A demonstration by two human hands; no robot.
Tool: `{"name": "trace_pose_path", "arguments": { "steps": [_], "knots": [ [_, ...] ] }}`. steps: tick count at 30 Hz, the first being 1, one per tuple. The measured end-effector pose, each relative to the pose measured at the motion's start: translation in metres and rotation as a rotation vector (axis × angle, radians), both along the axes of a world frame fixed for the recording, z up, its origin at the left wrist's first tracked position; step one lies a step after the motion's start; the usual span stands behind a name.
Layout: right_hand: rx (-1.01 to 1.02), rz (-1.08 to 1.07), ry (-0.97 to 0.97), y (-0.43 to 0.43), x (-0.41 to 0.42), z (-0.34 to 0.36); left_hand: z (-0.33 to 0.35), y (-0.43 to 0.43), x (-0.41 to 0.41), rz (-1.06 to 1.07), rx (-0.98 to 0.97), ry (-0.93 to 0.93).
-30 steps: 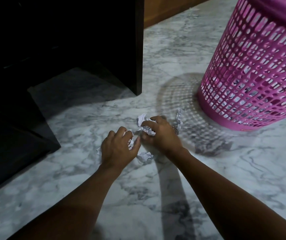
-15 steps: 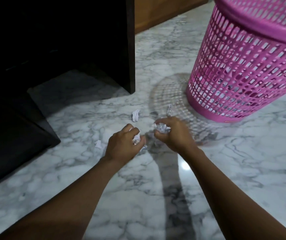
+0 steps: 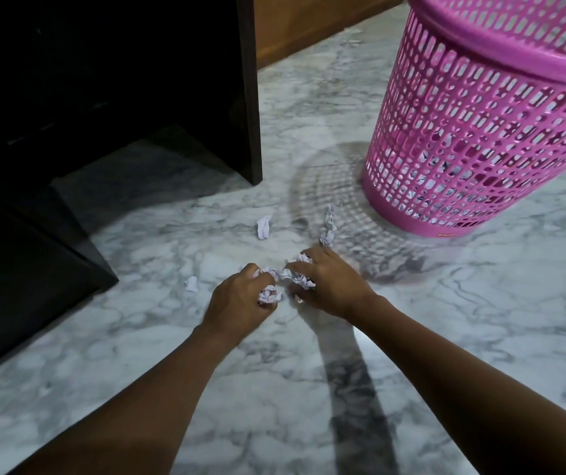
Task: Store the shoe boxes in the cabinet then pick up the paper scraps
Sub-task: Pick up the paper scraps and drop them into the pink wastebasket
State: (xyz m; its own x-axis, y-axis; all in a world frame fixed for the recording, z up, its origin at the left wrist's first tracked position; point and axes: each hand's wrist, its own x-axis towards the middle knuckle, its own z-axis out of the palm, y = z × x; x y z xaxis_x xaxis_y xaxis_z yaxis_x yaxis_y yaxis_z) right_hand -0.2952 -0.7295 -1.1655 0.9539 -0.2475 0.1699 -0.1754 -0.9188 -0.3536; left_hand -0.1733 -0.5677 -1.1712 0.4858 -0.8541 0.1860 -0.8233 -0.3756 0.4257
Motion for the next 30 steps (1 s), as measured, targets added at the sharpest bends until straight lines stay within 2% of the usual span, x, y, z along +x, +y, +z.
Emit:
{"name": "trace_pose_path", "arguments": {
  "steps": [4, 7, 9, 15, 18, 25, 30],
  "knots": [
    [0.020, -0.073, -0.080, 0.014, 0.004, -0.004, 0.007, -0.004, 0.000, 0.094, 0.049, 0.121],
    [0.097, -0.180, -0.043, 0.023, -0.001, -0.010, 0.010, -0.006, -0.002, 0.173, 0.011, 0.257],
    [0.186, -0.240, -0.035, 0.026, -0.005, -0.009, 0.012, -0.007, -0.002, 0.231, -0.045, 0.356],
    [0.618, -0.389, -0.140, 0.014, -0.008, 0.029, 0.032, -0.020, -0.003, 0.307, -0.144, 0.573],
    [0.716, -0.427, -0.227, 0.000, -0.007, 0.068, 0.055, -0.035, 0.005, 0.303, -0.205, 0.648],
    [0.617, -0.418, -0.329, -0.046, 0.007, 0.202, 0.150, -0.094, 0.009, 0.281, -0.522, 0.778],
    [0.381, -0.398, -0.427, -0.085, -0.009, 0.311, 0.241, -0.162, -0.011, 0.269, -0.732, 0.898]
  ]
}}
